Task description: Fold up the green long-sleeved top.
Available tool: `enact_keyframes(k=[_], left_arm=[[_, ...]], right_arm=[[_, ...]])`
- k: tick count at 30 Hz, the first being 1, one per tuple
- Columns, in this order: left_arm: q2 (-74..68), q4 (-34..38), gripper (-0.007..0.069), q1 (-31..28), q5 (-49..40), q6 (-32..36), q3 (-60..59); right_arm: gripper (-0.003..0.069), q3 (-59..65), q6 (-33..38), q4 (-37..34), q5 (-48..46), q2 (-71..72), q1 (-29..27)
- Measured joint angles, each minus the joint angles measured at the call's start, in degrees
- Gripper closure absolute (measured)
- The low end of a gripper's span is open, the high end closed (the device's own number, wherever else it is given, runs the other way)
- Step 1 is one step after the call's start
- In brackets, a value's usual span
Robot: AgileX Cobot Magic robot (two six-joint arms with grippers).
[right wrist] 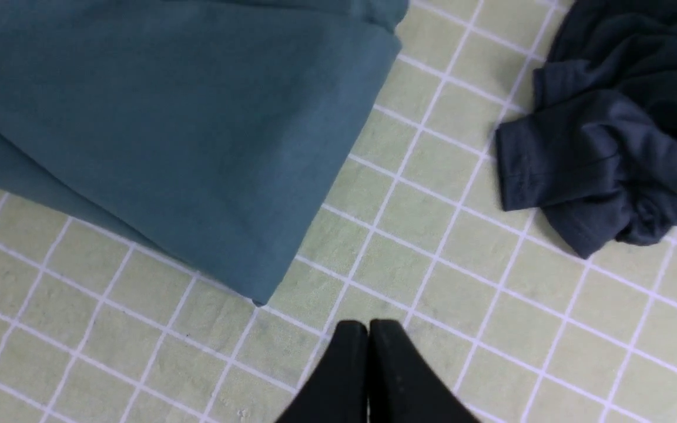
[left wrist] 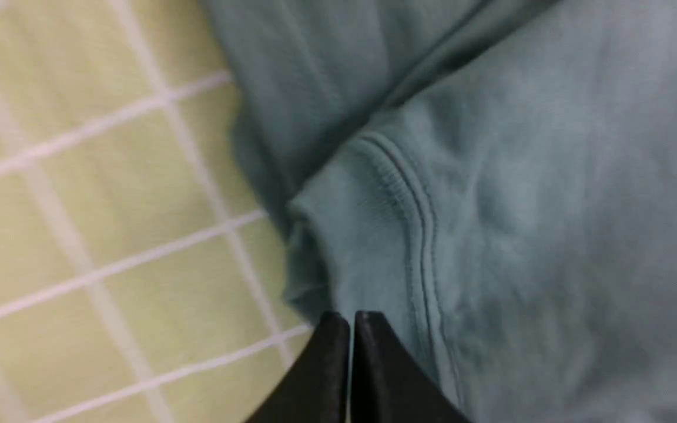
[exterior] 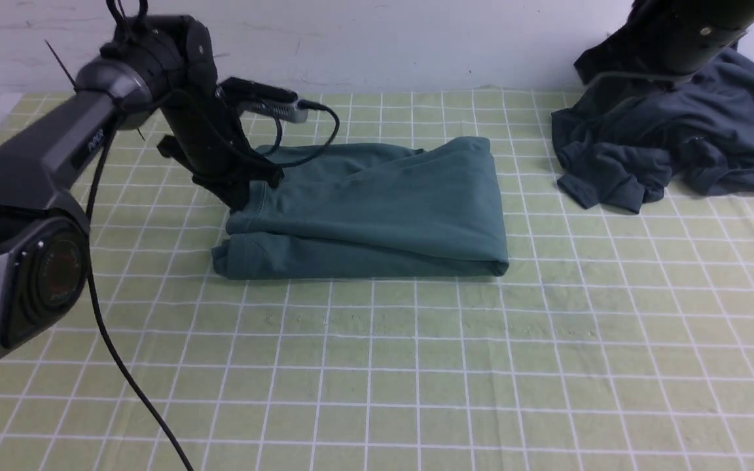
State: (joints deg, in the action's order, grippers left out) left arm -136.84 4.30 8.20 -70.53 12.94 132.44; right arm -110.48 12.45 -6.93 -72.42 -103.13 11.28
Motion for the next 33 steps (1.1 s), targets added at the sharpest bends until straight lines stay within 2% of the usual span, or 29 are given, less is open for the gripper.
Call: enact_keyframes(k=[3, 7, 10, 13, 18, 20, 21, 22, 25, 28, 29, 31, 33], left_arm=[[7.5, 1.65, 0.0629, -0.06, -0.1, 1.28, 0.07], [20.94, 8.03, 0.0629, -0.06, -0.24, 4.99, -0.08], [30.53, 12.76, 0.0629, -0.06, -0.54, 7.33, -2.57], [38.55, 14.49, 0.0629, -0.06, -1.22, 8.85, -6.67], [54.09, 14.76, 0.0629, -0.06, -1.35, 12.01, -21.94], [62.21, 14.61, 0.0629, -0.06, 1.1, 12.77, -31.8], [62.21, 14.55, 0.0629, -0.06, 1.57, 12.89, -32.74], [69.07, 14.12, 0.0629, -0.06, 5.83, 13.7, -40.65], [79.91, 13.55, 0.0629, -0.06, 15.08, 15.98, -56.59], [91.13, 12.42, 0.0629, -0.06, 26.15, 20.54, -73.05], [91.84, 12.42, 0.0629, -0.06, 26.85, 20.88, -73.05], [100.77, 11.43, 0.0629, -0.06, 35.5, 24.81, -86.58], [106.01, 11.24, 0.0629, -0.06, 40.86, 26.15, -95.23]], right_arm=[[0.0666, 0.19, -0.31, 1.02, 0.05, 6.63, -1.1], [0.0666, 5.04, -1.02, 1.75, 0.24, 18.37, -2.78], [0.0666, 15.0, -1.74, 1.46, 2.35, 27.85, -3.11], [0.0666, 26.08, -1.67, 0.08, 9.06, 35.21, -3.11], [0.0666, 49.3, -0.15, -1.07, 25.68, 49.12, -3.11], [0.0666, 61.5, 1.57, -3.06, 35.78, 57.03, -3.11], [0.0666, 62.46, 1.57, -3.06, 35.78, 57.03, -3.11], [0.0666, 69.78, 3.28, -5.35, 43.82, 62.96, -3.11], [0.0666, 81.18, 4.98, -9.15, 53.6, 71.58, -3.11], [0.0666, 88.84, 5.28, -12.2, 62.19, 78.75, -3.11], [0.0666, 89.26, 5.28, -12.38, 62.73, 79.14, -3.11], [0.0666, 93.69, 5.28, -13.88, 69.78, 82.79, -3.11], [0.0666, 95.6, 5.28, -14.08, 73.62, 83.71, -3.11]])
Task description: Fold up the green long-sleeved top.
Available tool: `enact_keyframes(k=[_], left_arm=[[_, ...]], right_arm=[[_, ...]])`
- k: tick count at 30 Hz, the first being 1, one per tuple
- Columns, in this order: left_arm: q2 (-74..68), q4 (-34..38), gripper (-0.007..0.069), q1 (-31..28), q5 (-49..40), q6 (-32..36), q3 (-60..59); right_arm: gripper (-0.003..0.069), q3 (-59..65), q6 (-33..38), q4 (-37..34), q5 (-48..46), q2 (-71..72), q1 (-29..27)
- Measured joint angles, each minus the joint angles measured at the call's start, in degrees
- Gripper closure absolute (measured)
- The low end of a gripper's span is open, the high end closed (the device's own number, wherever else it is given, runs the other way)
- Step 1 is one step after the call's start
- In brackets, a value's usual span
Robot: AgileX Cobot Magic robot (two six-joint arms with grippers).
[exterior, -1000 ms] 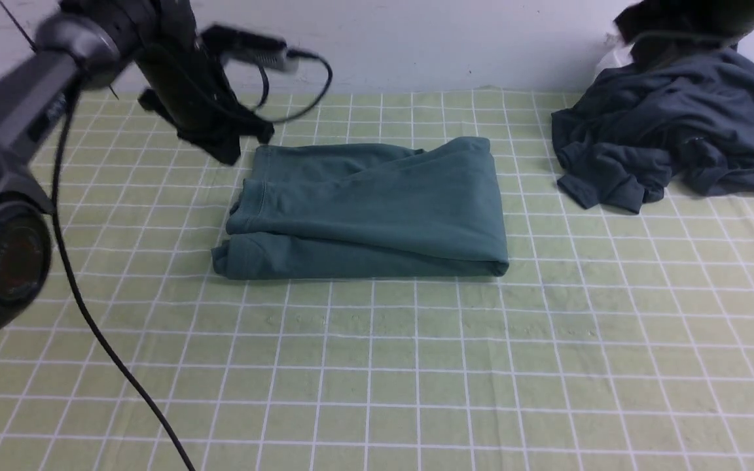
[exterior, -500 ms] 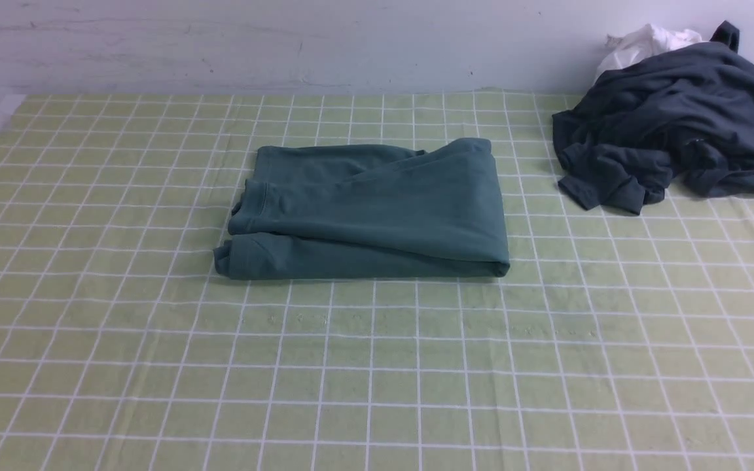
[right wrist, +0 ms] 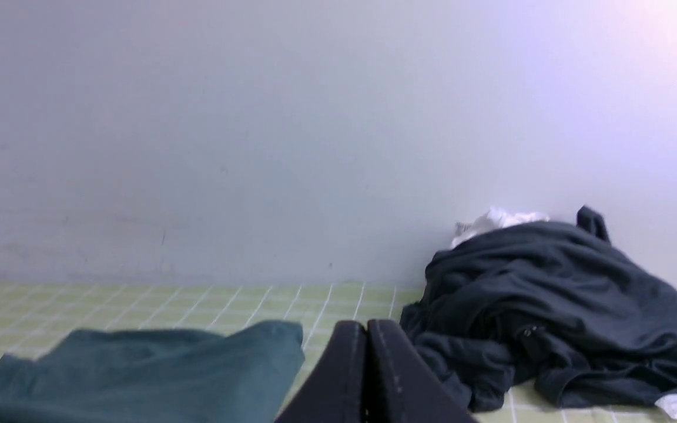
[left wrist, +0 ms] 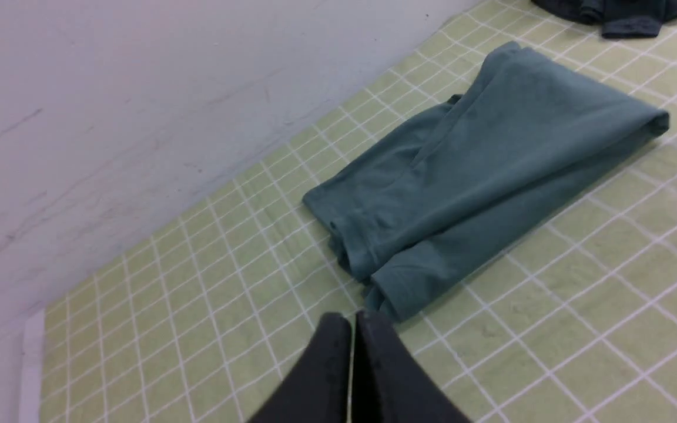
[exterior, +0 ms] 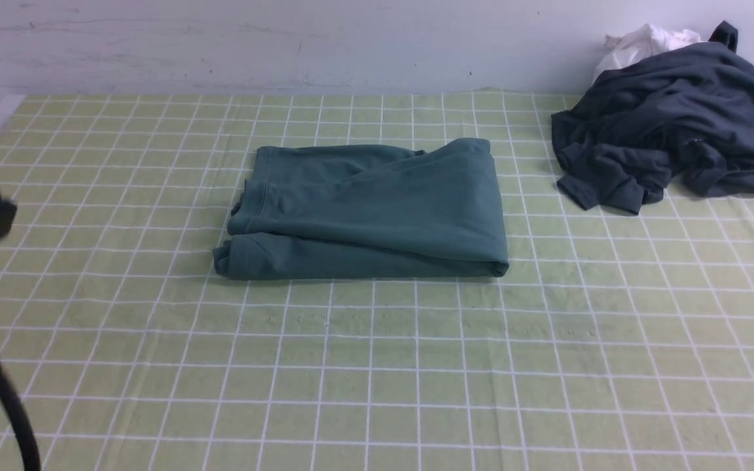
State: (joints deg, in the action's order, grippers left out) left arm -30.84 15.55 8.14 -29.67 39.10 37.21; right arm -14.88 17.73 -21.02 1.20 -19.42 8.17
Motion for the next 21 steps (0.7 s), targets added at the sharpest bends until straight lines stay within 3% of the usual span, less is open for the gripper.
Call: enact_keyframes(k=[3, 8, 16, 19, 21], left_arm=[[10.1, 0.0, 0.0629, 0.0, 8.08, 0.98, -13.41], [21.02, 0.0, 0.0629, 0.0, 16.53, 1.23, -25.76], [25.3, 0.78, 0.0629, 0.0, 23.47, 1.34, -29.83], [25.35, 6.07, 0.0629, 0.0, 23.78, -1.71, -29.83], [25.35, 13.23, 0.0629, 0.0, 23.76, -7.6, -29.83]], right_arm=[[0.0666, 2.07, 0.0, -0.05, 2.33, 0.35, 0.0], [0.0666, 4.3, 0.0, -0.05, 1.23, 0.35, 0.0], [0.0666, 4.59, 0.0, -0.16, -5.95, 0.35, -0.07], [0.0666, 4.59, 0.0, -0.16, -8.85, 0.35, -0.07], [0.0666, 4.7, 0.0, -0.16, -10.4, 0.35, -0.07]])
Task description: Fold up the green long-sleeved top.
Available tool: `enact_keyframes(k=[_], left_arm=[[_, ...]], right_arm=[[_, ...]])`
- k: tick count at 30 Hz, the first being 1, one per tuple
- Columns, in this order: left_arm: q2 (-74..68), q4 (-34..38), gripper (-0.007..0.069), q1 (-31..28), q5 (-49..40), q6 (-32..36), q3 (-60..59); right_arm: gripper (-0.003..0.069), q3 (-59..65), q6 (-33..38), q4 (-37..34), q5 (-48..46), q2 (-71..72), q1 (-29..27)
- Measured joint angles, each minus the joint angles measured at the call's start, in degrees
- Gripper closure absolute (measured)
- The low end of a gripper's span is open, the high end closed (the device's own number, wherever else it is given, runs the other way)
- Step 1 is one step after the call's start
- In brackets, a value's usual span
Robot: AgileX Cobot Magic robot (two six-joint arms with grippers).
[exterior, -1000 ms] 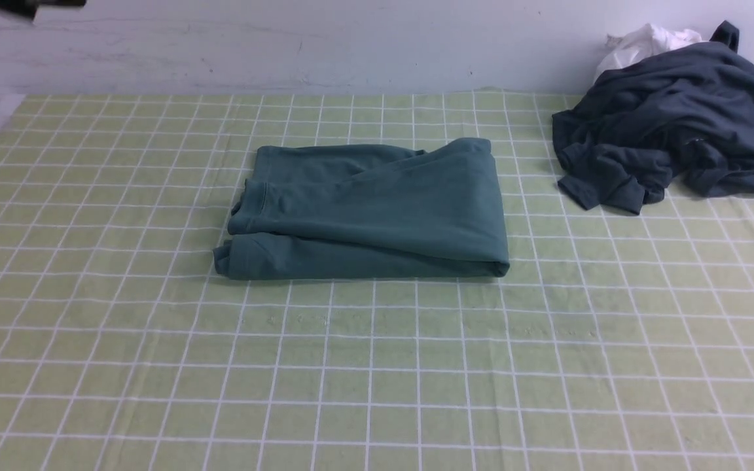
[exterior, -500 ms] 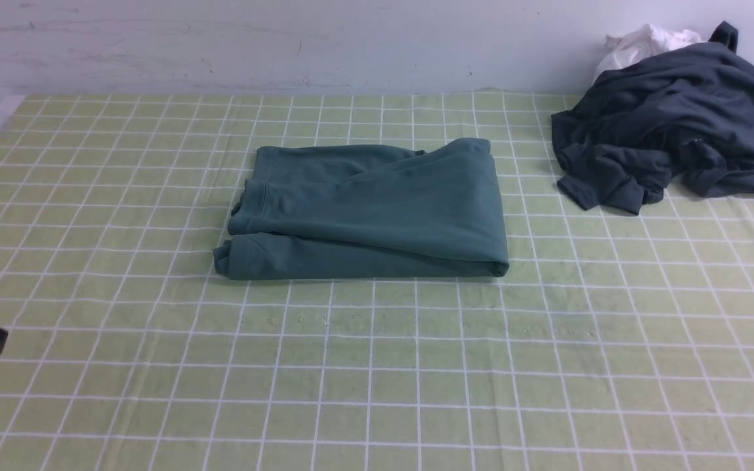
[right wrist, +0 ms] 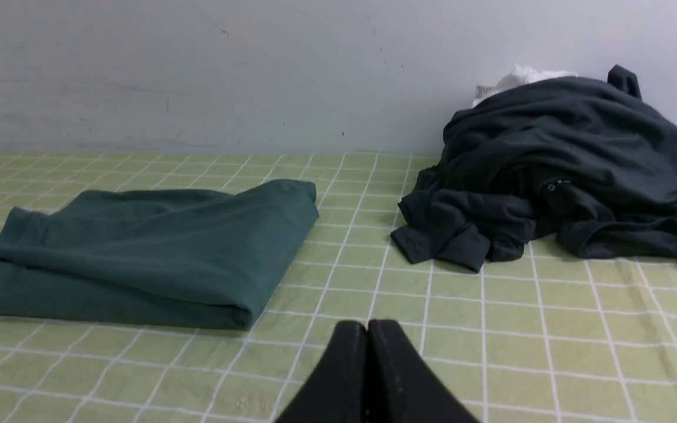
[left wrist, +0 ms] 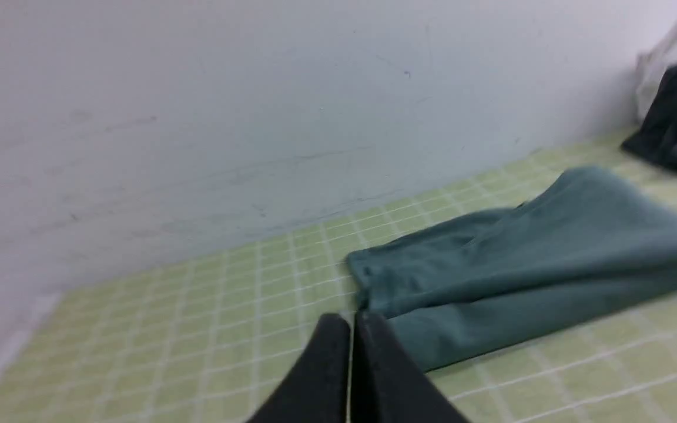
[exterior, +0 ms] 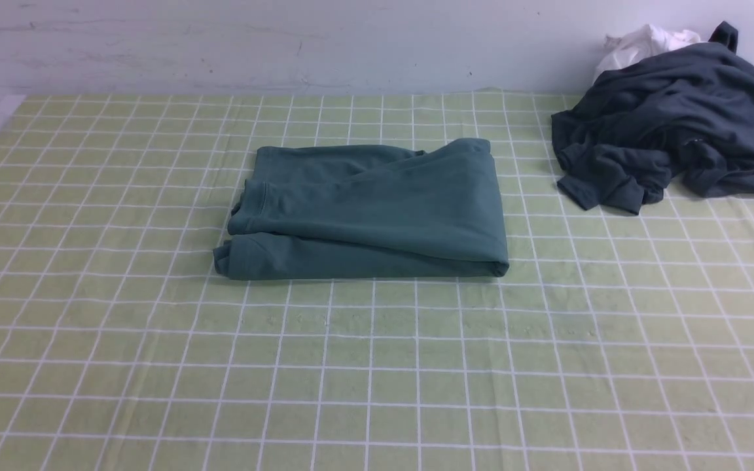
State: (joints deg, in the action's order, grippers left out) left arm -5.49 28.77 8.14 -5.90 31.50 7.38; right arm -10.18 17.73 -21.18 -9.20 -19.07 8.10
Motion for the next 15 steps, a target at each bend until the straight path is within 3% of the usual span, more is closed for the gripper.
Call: enact_keyframes(k=[2, 5, 10, 15], left_arm=[[0.0, 4.54, 0.0629, 0.0, 0.15, -2.58, 0.0], [0.0, 17.4, 0.0629, 0.0, 1.06, -8.79, 0.0], [0.0, 31.24, 0.0629, 0.0, 1.85, -10.45, 0.0], [0.0, 42.68, 0.0629, 0.0, 3.1, -10.67, 0.0]], right_arm=[[0.0666, 0.37, 0.0, -0.06, -0.14, 0.12, 0.0], [0.0666, 2.12, 0.0, -0.12, -0.68, 1.77, 0.0], [0.0666, 6.03, 0.0, 0.81, -0.99, 7.64, 0.0], [0.0666, 11.61, 0.0, 14.89, -2.28, 14.84, 0.0]])
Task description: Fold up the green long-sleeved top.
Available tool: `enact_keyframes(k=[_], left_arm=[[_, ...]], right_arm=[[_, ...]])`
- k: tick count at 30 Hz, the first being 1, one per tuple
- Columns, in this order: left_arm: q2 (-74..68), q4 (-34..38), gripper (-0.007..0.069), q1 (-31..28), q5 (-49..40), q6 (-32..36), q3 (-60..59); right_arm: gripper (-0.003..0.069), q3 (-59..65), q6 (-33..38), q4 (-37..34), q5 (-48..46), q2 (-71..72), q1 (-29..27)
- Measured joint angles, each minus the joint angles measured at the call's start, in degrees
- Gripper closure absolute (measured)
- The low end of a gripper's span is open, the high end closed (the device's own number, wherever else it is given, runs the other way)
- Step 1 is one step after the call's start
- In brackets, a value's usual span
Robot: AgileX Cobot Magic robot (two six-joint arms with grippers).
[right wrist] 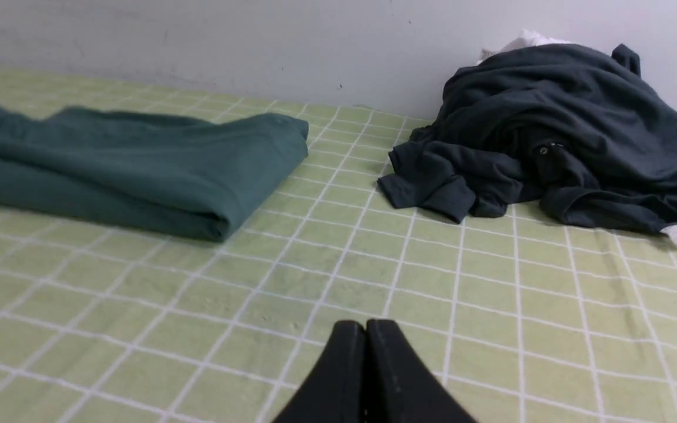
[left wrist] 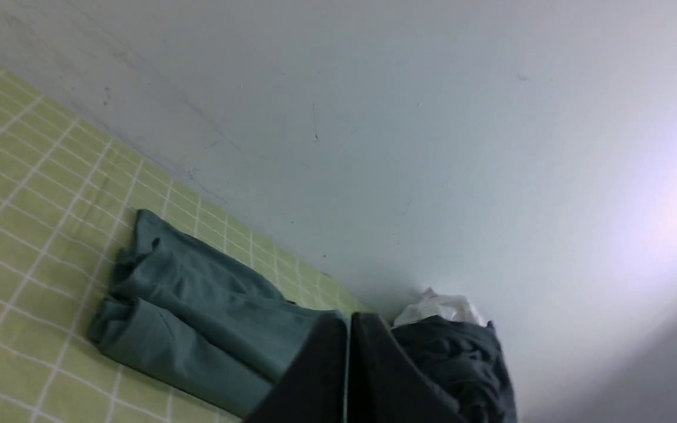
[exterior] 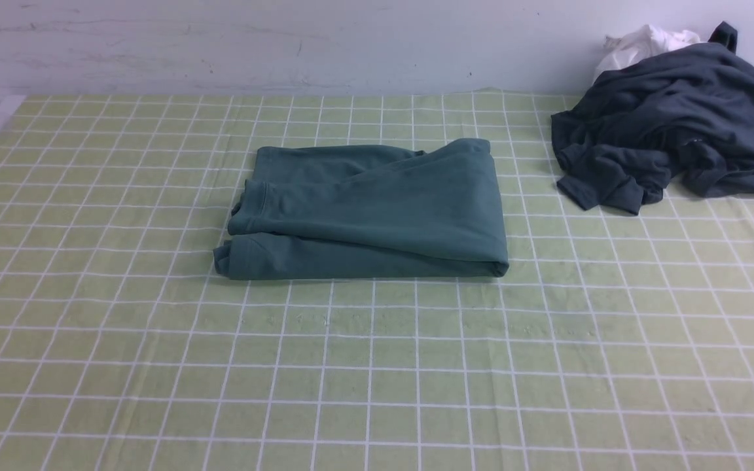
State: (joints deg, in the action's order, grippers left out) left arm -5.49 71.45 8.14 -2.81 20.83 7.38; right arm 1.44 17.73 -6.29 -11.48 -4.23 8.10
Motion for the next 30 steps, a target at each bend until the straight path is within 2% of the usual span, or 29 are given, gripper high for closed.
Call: enact_keyframes(k=[4, 6, 10, 11, 15, 30], left_arm=[[0.0, 5.73, 0.0629, 0.0, 0.3, -0.01, 0.0], [0.0, 8.36, 0.0629, 0.0, 0.36, -0.01, 0.0], [0.0, 11.85, 0.0629, 0.0, 0.99, -0.06, 0.0], [0.0, 13.27, 0.0629, 0.0, 1.3, -0.06, 0.0], [0.0, 15.86, 0.0629, 0.0, 1.51, -0.19, 0.0], [0.0, 17.66, 0.0629, 0.0, 1.62, -0.19, 0.0]], right_arm=[[0.0666, 0.11, -0.34, 12.07, -5.83, 3.83, -0.12], [0.0666, 0.06, -2.2, 14.61, -8.27, 4.61, -0.71], [0.0666, 0.06, -8.11, 14.42, -8.49, 4.77, -2.76], [0.0666, 0.06, -12.55, 13.25, -8.56, 4.77, -4.07], [0.0666, 0.02, -19.43, 8.73, -8.56, 4.77, -6.38], [0.0666, 0.02, -16.07, 7.25, -8.62, 4.77, -6.79]])
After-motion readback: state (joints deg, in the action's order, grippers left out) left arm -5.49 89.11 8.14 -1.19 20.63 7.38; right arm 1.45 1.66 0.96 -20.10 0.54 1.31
